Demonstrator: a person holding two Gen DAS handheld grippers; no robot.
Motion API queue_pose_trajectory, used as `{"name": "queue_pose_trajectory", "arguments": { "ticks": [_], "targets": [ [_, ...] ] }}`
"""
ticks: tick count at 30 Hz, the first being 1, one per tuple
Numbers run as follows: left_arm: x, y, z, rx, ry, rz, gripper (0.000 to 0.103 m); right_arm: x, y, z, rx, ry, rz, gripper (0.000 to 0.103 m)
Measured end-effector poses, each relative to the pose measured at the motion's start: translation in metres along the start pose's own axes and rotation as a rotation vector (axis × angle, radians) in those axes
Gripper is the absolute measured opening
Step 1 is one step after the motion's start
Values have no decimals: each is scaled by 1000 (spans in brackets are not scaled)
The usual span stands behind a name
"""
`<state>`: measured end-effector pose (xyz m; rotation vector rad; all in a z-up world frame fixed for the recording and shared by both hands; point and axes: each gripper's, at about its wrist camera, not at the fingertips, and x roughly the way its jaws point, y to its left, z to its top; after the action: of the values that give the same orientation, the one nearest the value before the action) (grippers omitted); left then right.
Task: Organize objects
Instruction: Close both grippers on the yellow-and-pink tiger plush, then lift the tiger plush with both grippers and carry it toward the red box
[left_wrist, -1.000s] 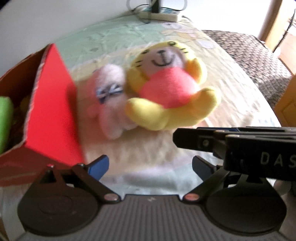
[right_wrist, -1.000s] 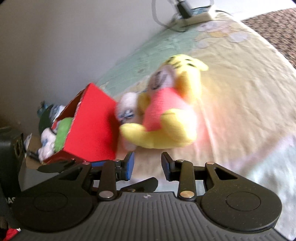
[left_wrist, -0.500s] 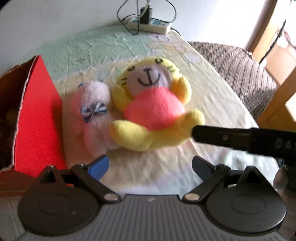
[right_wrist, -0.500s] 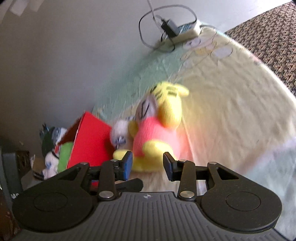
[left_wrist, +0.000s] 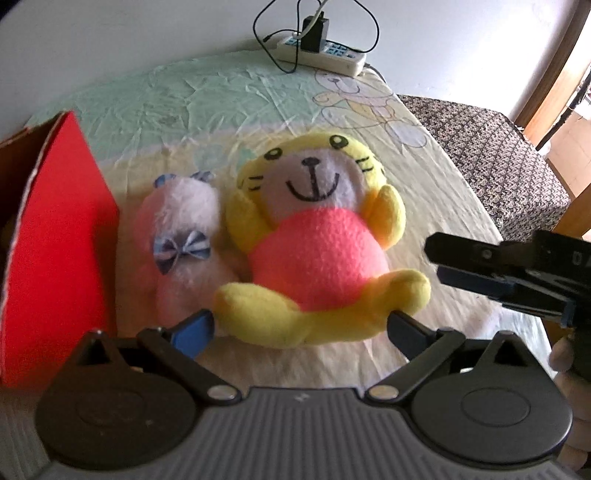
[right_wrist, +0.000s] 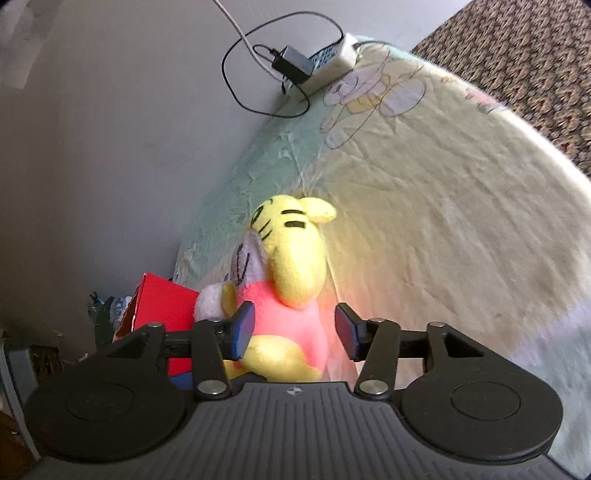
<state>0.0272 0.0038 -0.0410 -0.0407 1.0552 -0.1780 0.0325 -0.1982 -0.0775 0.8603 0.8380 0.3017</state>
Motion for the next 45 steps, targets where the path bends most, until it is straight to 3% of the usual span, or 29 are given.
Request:
{"name": "queue_pose_trajectory", "arguments": {
  "ticks": [13,16,21,27,40,45],
  "targets": [
    [26,-6,9,-5,42,-65,103,41,-6,6,2,77,25,58],
    [29,-3,11,-19,47,-83,103,40,-8,6,6,86,43,50],
    [30,-3,11,-24,52,-112,102,34,-5,4,-20,94,57,40],
    [25,-17,8,20,58,-129,102,17,-4,-1,-44,96,43,37],
    [10,-44,-21,63,119,-218,102,-29,-12,-27,-51,165,4,38],
    [1,-46,-40,92,135,-231,102,-32,-13,-33,-66,168,-1,45]
  ]
}}
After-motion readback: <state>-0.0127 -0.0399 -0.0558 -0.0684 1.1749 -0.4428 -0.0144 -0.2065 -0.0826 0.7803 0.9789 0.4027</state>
